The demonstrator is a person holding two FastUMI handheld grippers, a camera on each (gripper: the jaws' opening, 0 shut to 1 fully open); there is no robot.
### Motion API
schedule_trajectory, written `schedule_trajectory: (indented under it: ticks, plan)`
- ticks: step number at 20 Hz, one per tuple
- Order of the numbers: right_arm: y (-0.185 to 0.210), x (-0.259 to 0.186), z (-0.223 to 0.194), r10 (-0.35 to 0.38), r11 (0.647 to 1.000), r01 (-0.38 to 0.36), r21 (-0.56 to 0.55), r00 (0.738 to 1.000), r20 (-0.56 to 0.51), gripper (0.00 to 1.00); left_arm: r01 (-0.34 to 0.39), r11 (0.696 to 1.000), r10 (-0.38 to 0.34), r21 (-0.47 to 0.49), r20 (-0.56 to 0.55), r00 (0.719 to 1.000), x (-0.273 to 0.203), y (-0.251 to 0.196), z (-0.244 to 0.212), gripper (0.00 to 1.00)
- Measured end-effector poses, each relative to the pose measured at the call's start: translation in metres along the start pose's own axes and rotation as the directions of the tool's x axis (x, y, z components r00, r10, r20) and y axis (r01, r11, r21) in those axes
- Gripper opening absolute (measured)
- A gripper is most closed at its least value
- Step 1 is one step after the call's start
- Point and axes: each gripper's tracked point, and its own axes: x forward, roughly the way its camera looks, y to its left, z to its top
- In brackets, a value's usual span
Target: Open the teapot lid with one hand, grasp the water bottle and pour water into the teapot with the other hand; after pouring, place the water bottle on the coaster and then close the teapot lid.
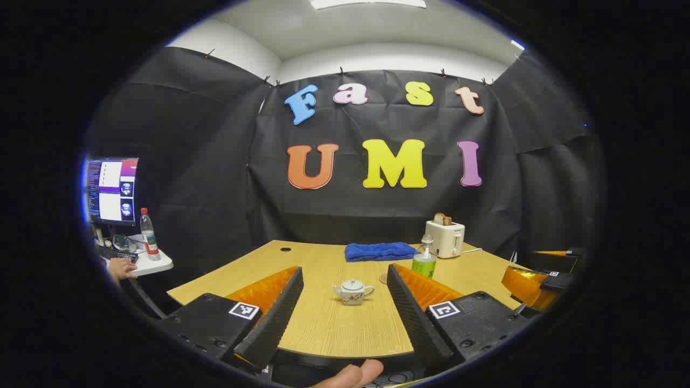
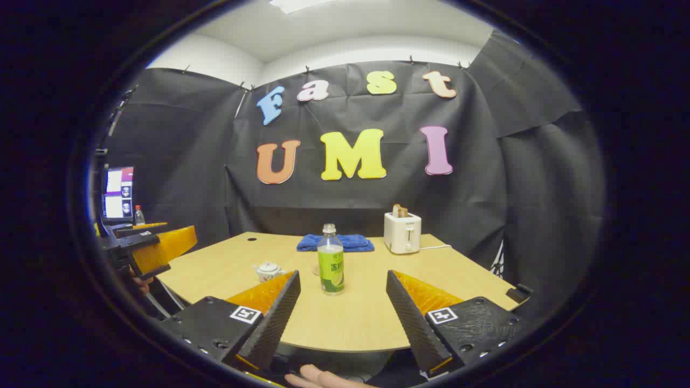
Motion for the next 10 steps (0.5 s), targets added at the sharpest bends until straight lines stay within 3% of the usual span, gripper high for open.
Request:
schedule_trajectory:
  ticks: [10]
  plan:
    - [-0.010,0.012,-0.012,-0.007,1.000,0.006,-0.017,1.000,-0.013,0.96,-0.006,1.000,0.006,-0.013,-0.041,0.999,0.005,0.005,-0.012,0.98]
